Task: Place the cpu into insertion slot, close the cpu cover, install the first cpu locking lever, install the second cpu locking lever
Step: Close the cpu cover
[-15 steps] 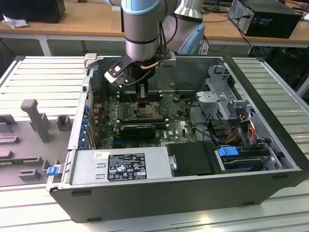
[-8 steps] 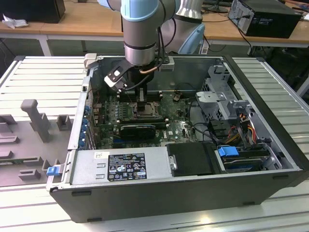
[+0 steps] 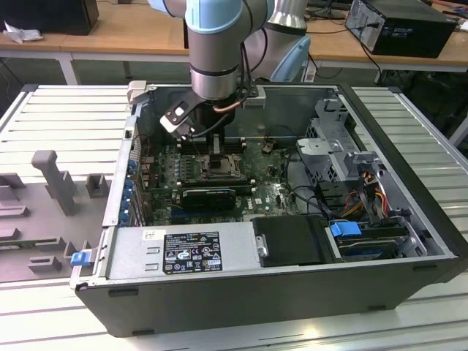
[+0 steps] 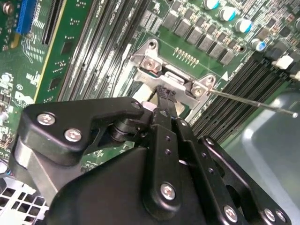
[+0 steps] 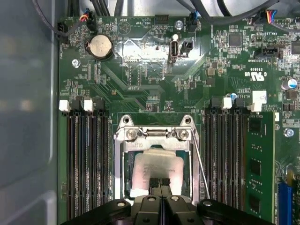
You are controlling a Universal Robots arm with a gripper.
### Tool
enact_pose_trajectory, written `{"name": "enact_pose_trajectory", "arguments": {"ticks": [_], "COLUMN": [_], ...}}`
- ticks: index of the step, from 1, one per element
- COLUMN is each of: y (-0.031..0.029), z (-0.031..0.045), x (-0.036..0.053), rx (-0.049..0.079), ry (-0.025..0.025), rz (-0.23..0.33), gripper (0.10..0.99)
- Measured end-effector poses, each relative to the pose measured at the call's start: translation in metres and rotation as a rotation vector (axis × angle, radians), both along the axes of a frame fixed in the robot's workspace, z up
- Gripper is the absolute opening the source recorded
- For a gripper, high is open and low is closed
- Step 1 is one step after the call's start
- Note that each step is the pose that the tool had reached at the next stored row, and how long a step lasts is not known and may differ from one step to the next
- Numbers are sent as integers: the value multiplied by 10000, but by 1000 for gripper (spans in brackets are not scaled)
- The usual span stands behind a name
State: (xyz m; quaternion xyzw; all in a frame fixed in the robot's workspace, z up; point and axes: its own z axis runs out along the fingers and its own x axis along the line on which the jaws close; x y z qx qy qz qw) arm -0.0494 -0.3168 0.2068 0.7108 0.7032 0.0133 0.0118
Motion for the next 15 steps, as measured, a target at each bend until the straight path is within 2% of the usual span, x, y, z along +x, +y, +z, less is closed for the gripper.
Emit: {"name": "enact_pose_trajectory", "arguments": {"ticks": [4, 5, 7, 8, 9, 11, 13, 15], "y": [-1, -1, -1, -1, -1, -1, -1, -2], "z": [1, 7, 28, 30, 30, 31, -6, -27], "x": [73, 70, 40, 23, -1, -117, -138, -139], "rx": [0, -4, -1, -1, 0, -2, -9, -15], "ry": [-2, -32, -229, -280, -318, -382, -443, -474], "rz": [6, 17, 39, 40, 39, 38, 40, 39], "gripper": [110, 110, 110, 110, 110, 110, 110, 110]}}
